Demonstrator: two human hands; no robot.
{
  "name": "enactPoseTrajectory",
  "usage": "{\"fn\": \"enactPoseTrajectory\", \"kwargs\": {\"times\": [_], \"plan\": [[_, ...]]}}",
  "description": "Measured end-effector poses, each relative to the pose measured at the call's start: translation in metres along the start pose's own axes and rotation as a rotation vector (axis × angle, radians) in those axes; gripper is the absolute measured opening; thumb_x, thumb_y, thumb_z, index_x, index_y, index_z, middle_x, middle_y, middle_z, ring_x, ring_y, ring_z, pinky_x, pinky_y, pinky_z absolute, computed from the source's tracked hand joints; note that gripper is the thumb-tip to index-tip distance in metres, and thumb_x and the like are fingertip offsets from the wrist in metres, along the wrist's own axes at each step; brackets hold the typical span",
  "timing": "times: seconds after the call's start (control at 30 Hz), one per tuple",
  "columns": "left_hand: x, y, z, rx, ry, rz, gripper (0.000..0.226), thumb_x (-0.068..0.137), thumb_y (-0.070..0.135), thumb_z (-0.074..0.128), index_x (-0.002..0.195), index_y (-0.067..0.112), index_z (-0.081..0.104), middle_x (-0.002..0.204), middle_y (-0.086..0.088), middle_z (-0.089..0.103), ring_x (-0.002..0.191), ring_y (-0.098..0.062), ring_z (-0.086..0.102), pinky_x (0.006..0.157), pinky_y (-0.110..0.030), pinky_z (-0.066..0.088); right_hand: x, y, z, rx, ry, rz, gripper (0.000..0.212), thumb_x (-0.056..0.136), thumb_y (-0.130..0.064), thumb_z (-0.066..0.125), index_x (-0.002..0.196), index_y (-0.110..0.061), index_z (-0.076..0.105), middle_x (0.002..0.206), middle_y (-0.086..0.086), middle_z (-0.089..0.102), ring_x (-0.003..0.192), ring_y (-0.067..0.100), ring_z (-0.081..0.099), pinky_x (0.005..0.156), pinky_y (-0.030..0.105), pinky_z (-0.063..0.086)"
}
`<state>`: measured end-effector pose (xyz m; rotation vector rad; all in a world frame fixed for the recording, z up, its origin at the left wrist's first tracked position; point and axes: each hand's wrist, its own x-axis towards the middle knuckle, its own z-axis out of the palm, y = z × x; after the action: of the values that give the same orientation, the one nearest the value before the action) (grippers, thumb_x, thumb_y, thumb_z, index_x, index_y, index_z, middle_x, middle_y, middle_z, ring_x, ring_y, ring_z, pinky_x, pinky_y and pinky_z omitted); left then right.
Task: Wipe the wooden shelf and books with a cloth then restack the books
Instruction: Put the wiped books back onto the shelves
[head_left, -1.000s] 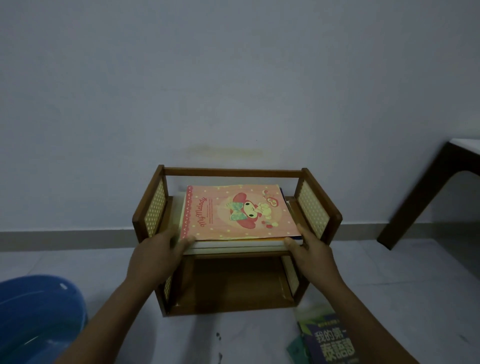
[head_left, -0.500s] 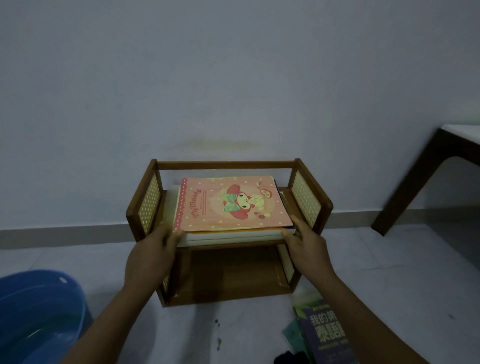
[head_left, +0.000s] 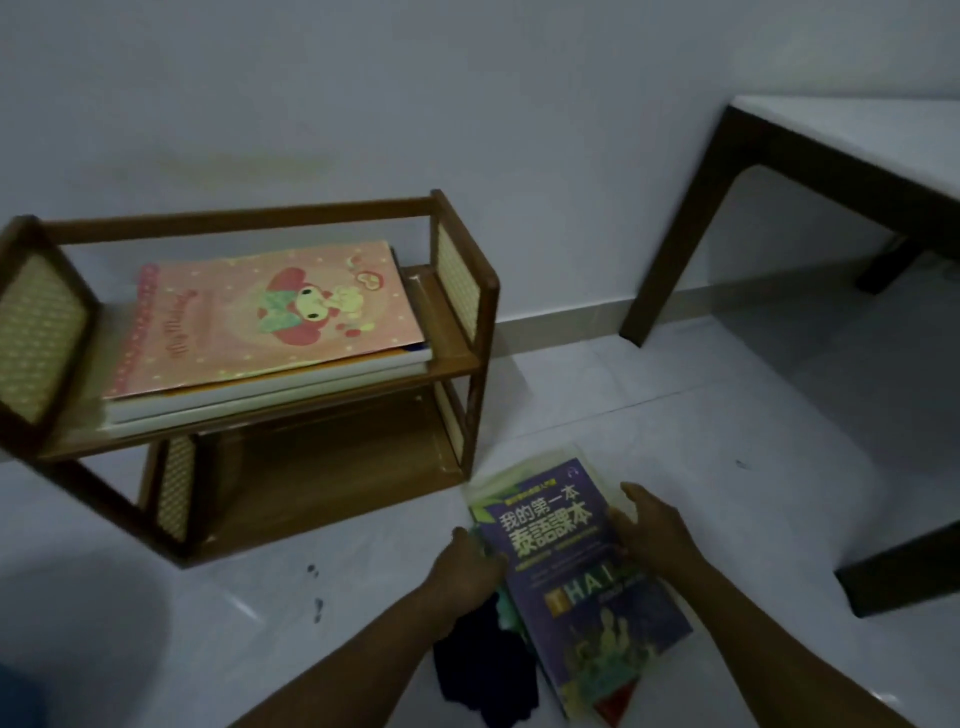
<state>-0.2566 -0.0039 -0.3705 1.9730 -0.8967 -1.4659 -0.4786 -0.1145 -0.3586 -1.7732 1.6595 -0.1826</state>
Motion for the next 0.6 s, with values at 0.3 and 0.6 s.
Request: {"fn": "enactPoseTrajectory", "kwargs": {"times": [0.3,0.6], "plan": [[0.062,0.020,0.055,-0.402,0.237,-0.311,0.044,0.097,0.014,0.048,0.137,-0.003,0.042,0.139,-0.021,0.046,0.123,-0.036,0.047,0.097,-0.037,0.042,0.046,0.053,0.037,-0.045,-0.147,0.049,0.102,0.062,-0.088,0.047,0.123,-0.005,0.045,0.121,0.018,0.050,0.109,0.035,0.052,0.086,0.042,0.047],[0.072,0.006,0.060,-0.479,0.415,-0.384,0.071,0.059,0.021,0.077,0.121,-0.005,0.055,0.108,-0.020,0.063,0.093,-0.035,0.062,0.080,-0.041,0.057,0.070,0.067,0.031,0.347,-0.288,0.149,0.062,0.069,-0.045,0.081,0.119,-0.018,0.056,0.122,0.008,0.065,0.102,0.026,0.065,0.090,0.047,0.054]]}}
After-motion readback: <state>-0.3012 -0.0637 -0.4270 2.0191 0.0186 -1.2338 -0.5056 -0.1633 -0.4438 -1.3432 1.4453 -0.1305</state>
